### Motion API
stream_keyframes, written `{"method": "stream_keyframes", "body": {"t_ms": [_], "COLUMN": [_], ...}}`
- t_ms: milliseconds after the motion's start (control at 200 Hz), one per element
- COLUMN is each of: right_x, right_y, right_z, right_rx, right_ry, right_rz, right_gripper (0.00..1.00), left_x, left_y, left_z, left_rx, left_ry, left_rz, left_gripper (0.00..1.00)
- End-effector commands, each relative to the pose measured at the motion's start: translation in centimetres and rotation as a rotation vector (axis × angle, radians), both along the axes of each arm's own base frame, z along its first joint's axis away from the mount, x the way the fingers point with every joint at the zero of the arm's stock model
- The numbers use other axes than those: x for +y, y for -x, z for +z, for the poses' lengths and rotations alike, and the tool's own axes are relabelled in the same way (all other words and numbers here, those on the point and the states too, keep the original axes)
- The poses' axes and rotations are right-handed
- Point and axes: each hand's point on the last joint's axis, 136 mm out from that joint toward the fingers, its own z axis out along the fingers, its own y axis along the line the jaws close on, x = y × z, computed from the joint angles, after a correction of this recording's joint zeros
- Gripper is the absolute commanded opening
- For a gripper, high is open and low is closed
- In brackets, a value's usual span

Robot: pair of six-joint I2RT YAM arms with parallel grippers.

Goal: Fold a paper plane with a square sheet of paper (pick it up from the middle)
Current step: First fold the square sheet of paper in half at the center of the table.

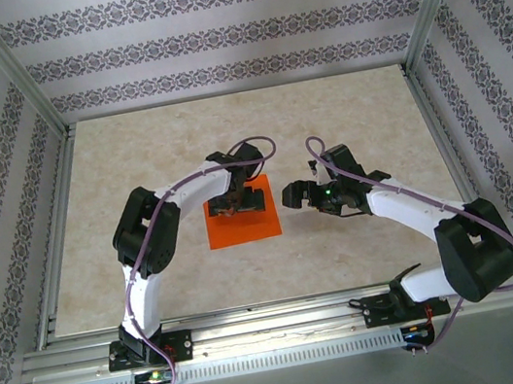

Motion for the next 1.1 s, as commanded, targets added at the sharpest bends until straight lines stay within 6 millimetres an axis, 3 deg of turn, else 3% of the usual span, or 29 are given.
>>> {"method": "stream_keyframes", "body": {"t_ms": [0,754,909,1094], "right_x": [0.1,-0.1,-0.2,-0.2], "right_y": [0.7,1.3,1.3,1.3], "right_z": [0.0,-0.3,0.0,0.1], "right_rx": [0.01,0.019,0.011,0.009], "right_ry": [0.003,0.006,0.004,0.002], "right_rz": [0.002,-0.001,-0.005,-0.007], "right_gripper": [0.98,0.98,0.98,0.98], "left_x": [0.1,0.8,0.5,0.1], "left_y": [-0.7,2.1,2.4,1.9], "left_z": [1.4,-5.0,-5.5,-4.5], "left_rx": [-0.034,0.102,0.113,0.086], "left_ry": [-0.022,-0.01,0.014,0.03], "left_rz": [0.012,0.092,0.083,0.065], "left_gripper": [1.0,0.94,0.92,0.89]}}
